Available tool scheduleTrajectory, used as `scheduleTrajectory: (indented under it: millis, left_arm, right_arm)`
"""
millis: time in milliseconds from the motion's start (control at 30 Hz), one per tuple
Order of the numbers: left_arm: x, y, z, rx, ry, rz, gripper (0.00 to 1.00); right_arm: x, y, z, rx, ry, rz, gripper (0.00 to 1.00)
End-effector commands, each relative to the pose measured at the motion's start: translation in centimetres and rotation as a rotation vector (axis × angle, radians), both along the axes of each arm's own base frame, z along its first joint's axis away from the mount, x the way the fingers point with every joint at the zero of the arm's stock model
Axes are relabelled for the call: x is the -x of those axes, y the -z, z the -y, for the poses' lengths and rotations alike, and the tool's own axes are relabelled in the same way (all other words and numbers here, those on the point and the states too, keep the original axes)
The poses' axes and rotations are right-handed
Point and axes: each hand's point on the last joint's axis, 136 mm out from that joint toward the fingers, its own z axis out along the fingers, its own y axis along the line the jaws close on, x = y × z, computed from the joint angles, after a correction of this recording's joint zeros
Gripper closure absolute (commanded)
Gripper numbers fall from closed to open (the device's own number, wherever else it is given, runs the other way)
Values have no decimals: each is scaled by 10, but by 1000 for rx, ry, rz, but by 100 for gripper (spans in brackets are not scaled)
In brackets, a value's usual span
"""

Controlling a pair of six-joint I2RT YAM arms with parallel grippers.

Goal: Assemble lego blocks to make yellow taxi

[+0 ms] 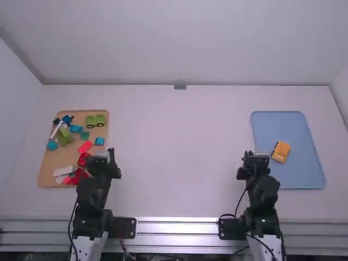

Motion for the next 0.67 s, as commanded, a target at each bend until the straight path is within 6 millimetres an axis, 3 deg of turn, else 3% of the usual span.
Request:
scheduleTrajectory:
  millis: [0, 267, 633]
  left_arm:
    - [0, 4, -1, -1, -6, -5, 93]
    - [0, 4, -1, -1, -6, -5, 100]
    - [0, 4, -1, -1, -6, -5, 100]
  right_arm:
    - [1, -2, 0, -16, 3, 21, 92]
    - [3, -20, 0, -16, 2, 102, 100]
    - [3, -20, 0, -16, 2, 104, 100]
